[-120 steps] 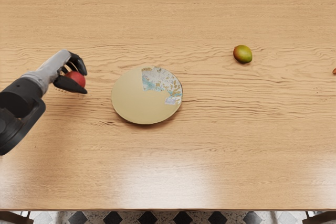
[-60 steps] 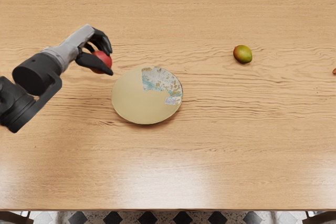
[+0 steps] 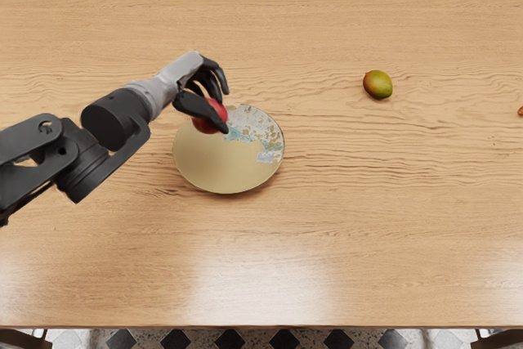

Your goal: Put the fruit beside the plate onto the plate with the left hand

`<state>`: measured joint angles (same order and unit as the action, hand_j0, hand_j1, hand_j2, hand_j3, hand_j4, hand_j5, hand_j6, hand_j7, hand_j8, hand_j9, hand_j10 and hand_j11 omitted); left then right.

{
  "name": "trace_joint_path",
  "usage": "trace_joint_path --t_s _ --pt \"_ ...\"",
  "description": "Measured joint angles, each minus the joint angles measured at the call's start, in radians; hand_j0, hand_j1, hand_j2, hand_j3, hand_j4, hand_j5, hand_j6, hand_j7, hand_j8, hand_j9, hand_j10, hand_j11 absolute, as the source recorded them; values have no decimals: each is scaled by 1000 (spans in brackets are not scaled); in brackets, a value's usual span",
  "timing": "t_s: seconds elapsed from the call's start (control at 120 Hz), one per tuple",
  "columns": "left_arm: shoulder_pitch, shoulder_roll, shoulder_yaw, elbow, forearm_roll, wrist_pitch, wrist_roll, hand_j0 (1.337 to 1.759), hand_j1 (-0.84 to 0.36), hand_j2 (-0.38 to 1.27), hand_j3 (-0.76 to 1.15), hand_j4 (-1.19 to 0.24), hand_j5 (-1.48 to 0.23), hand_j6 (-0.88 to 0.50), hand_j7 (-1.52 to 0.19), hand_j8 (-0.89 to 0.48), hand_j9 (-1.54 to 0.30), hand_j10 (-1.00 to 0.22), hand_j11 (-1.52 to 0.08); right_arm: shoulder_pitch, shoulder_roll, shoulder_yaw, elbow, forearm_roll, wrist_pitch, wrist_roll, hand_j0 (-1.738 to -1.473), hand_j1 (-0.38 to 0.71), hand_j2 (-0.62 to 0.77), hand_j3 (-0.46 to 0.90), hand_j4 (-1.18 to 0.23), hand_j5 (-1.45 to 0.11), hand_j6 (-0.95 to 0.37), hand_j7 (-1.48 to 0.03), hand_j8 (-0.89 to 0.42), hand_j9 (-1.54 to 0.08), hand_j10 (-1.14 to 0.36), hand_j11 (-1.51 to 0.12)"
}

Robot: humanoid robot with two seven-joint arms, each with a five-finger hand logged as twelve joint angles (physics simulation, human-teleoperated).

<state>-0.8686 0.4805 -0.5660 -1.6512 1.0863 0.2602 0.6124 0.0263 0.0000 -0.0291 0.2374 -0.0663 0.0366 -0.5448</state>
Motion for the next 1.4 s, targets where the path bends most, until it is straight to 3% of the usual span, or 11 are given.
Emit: trace_joint_path --t_s 0.283,0.5,0.692,0.917,1.025,1.108,1.2,1.3,1.4 --pt "-33 -77 1 143 4 -34 0 1650 -243 508 0 -855 -1175 -852 -1168 -564 -1153 -618 -1158 5 0 0 -1 0 -1 0 -1658 -349 0 0 0 0 1 0 0 0 0 0" --pt "-39 -130 2 205 6 -40 0 1650 -298 593 0 -855 -1160 -856 -1153 -607 -1143 -626 -1153 9 0 0 -1 0 -1 0 -1658 -349 0 0 0 0 1 0 0 0 0 0" --pt "-61 -131 -6 210 5 -37 -1 1655 -77 291 0 -488 -657 -489 -654 -396 -649 -400 -653 12 0 -1 -2 0 -1 0 -1658 -349 0 0 0 0 0 0 0 0 0 0" --pt "-78 -117 -13 192 -23 -36 -2 1657 84 119 0 -267 -353 -267 -352 -236 -351 -237 -352 12 0 0 -2 0 -1 0 -1658 -349 0 0 0 0 0 0 0 0 0 0" --pt "-84 -36 -45 133 -298 -37 -2 1657 185 72 0 -164 -217 -165 -216 -147 -215 -147 -216 13 0 0 -2 0 -1 0 -1658 -349 0 0 0 0 0 0 0 0 0 0" --pt "-76 89 -91 84 -558 -75 -2 1658 235 49 0 -115 -151 -116 -150 -104 -150 -104 -150 13 0 0 -1 0 -1 -1 -1658 -349 0 0 0 0 0 0 0 0 0 0" --pt "-67 219 -130 57 -838 -323 -2 1658 270 33 0 -79 -103 -80 -103 -72 -102 -72 -103 14 0 1 -1 0 -1 -1 -1658 -349 0 0 0 0 0 0 0 0 0 0" --pt "-10 370 -142 45 -1148 -621 -2 1658 295 22 0 -54 -70 -55 -70 -50 -70 -50 -70 14 0 1 0 0 -1 -1 -1658 -349 0 0 0 0 0 0 0 0 0 0" --pt "6 494 -143 42 -1423 -776 -2 1658 310 14 0 -38 -49 -38 -49 -35 -49 -35 -49 14 0 2 1 0 0 -1 -1658 -349 0 0 0 0 0 0 0 0 0 0"
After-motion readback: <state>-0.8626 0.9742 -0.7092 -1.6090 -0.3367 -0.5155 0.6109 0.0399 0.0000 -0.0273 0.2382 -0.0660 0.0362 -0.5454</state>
